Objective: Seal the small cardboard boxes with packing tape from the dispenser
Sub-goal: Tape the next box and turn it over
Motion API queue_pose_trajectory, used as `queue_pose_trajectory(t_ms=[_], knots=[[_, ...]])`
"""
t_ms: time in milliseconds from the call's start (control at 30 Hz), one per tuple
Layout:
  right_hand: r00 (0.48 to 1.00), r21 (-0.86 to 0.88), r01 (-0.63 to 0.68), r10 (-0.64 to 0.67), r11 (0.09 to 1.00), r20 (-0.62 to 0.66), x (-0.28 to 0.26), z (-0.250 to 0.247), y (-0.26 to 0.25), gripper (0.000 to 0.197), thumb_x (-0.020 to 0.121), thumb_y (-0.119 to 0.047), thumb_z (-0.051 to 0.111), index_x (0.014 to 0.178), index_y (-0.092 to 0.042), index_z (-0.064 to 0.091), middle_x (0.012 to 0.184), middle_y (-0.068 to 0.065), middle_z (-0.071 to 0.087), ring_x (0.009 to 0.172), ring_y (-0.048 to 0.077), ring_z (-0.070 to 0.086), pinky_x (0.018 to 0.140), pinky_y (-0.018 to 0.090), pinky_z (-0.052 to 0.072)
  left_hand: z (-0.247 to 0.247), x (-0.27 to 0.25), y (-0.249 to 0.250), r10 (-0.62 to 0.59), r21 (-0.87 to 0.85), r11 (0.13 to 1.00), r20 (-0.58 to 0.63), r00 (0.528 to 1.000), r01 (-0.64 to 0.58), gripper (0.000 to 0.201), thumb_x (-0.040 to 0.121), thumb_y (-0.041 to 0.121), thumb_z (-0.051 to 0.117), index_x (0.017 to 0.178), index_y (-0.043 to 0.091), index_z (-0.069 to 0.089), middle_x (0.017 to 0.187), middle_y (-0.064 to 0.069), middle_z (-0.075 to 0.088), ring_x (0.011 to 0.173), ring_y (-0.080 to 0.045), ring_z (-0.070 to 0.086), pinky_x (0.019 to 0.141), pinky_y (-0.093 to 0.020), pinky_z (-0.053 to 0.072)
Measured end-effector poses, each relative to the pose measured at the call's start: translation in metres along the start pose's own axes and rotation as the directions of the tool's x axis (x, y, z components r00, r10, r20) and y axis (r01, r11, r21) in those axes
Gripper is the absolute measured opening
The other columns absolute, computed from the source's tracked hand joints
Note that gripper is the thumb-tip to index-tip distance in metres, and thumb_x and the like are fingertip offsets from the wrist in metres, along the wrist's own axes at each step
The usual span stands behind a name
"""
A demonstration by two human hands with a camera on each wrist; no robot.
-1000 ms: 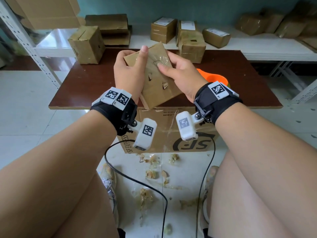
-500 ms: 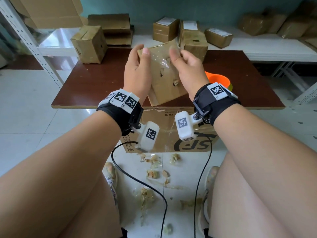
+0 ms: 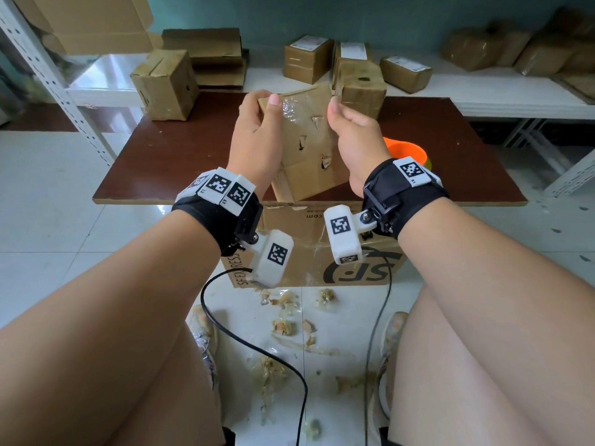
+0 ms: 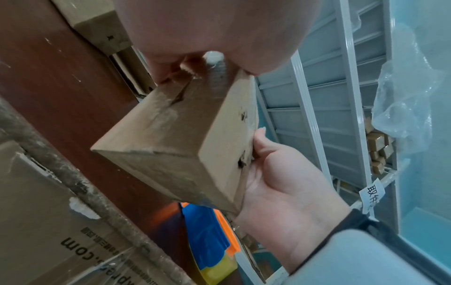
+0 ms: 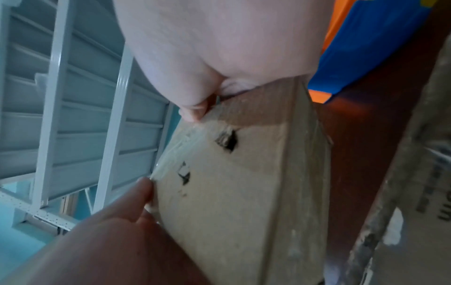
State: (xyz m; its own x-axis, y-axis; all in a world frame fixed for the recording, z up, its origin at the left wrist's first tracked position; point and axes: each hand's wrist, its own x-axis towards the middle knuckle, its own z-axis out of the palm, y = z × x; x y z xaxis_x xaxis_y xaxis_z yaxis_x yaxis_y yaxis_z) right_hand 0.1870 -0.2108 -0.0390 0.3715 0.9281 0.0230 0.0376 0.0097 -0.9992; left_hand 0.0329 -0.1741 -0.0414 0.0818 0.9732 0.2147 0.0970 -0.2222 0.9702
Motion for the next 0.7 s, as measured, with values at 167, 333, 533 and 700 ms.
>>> queue_pose_trajectory(t_ms=[167,333,533,700], knots=[[0.992,-0.005,0.095,-0.094,0.995,0.083,0.004,0.001,0.003,0.035,0.108,-0.034,0.06,0.139,-0.021,0.067,0.126,-0.008,0.076,0.118,0.006,0.069,0.106,0.026,0.052,-0.007,0.005,-0.002,-0.039,-0.028,0.999,-0.003,0.999,0.039,0.02,0.113,0.034,0.044,0.118,0.023,0.06,0.105,0.009,0.062,0.09,-0.003,0.059,0.078,-0.018,0.05],[0.955,-0.037,0.15,-0.135,0.988,0.262,-0.001,0.006,0.014,0.04,0.102,-0.02,0.068,0.141,-0.014,0.063,0.127,0.001,0.076,0.121,0.022,0.07,0.107,0.047,0.056,-0.012,0.007,-0.007,-0.079,-0.007,0.997,-0.032,0.996,0.079,0.022,0.11,0.036,0.042,0.118,0.024,0.058,0.108,0.008,0.061,0.097,-0.009,0.058,0.093,-0.035,0.053],[0.98,-0.043,0.175,-0.17,0.984,0.103,-0.006,0.008,0.01,0.044,0.096,-0.036,0.077,0.136,-0.018,0.07,0.117,-0.007,0.079,0.11,0.012,0.075,0.097,0.041,0.062,-0.007,0.004,-0.006,-0.067,-0.015,0.998,-0.012,0.998,0.067,0.022,0.112,0.034,0.041,0.121,0.021,0.056,0.108,0.008,0.059,0.094,-0.005,0.057,0.08,-0.025,0.048],[0.991,0.013,0.106,-0.107,0.994,0.079,0.001,0.01,0.003,0.05,0.1,-0.047,0.064,0.14,-0.017,0.068,0.128,-0.007,0.075,0.123,0.007,0.068,0.113,0.037,0.051,-0.006,0.002,0.003,-0.112,-0.158,0.983,-0.089,0.99,0.097,0.023,0.106,0.037,0.049,0.119,0.021,0.059,0.11,0.005,0.062,0.101,-0.013,0.061,0.096,-0.034,0.053]])
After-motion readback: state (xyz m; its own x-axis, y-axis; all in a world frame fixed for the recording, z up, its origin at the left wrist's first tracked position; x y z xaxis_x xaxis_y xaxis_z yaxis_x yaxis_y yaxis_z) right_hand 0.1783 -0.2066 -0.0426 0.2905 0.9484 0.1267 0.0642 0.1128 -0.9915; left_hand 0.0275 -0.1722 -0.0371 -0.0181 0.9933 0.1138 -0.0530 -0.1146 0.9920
